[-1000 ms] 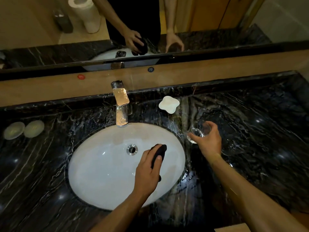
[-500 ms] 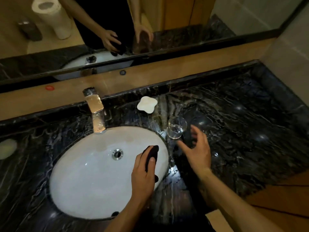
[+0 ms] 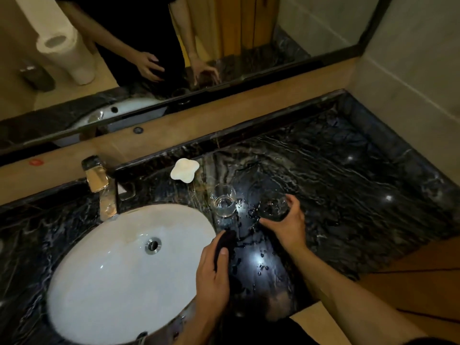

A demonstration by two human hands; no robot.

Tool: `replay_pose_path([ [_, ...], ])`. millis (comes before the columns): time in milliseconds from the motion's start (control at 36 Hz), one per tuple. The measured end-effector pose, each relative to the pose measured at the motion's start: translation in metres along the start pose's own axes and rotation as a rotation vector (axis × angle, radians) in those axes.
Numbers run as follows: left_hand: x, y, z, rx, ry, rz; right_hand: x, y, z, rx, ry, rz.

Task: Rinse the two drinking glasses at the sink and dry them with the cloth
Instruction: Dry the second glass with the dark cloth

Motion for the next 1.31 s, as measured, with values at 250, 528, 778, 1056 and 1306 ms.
replay_pose_path([
  [250, 0.012, 0.01, -0.037, -0.028, -0.018, -0.023, 0.012, -0.002, 0.011, -0.084, -0.13, 0.135],
  [528, 0.035, 0.029, -0.097, 0.231, 0.095, 0.13, -0.035, -0.015, 0.034, -0.181, -0.354, 0.34],
  [778, 0.03, 0.055, -0.104, 0.392, 0.107, 0.21, -0.053, -0.026, 0.052, -0.295, -0.497, 0.38],
  [1056, 0.019, 0.082, -0.107, 0.907, 0.067, 0.671, -0.067, -0.021, 0.068, -0.369, -0.539, 0.493],
  [1306, 0.02, 0.068, -0.115, 1.151, 0.23, 0.523, -0.06, -0.016, 0.078, -0.347, -0.504, 0.575],
])
Point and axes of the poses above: each hand's wrist, its own x-axis towards the middle knuckle, its own y-axis out of the palm, z = x × y, the point moved 8 cm from there along x, towards the middle knuckle, and after that the axes turned 15 degrees about z, right-handed, at the moved point
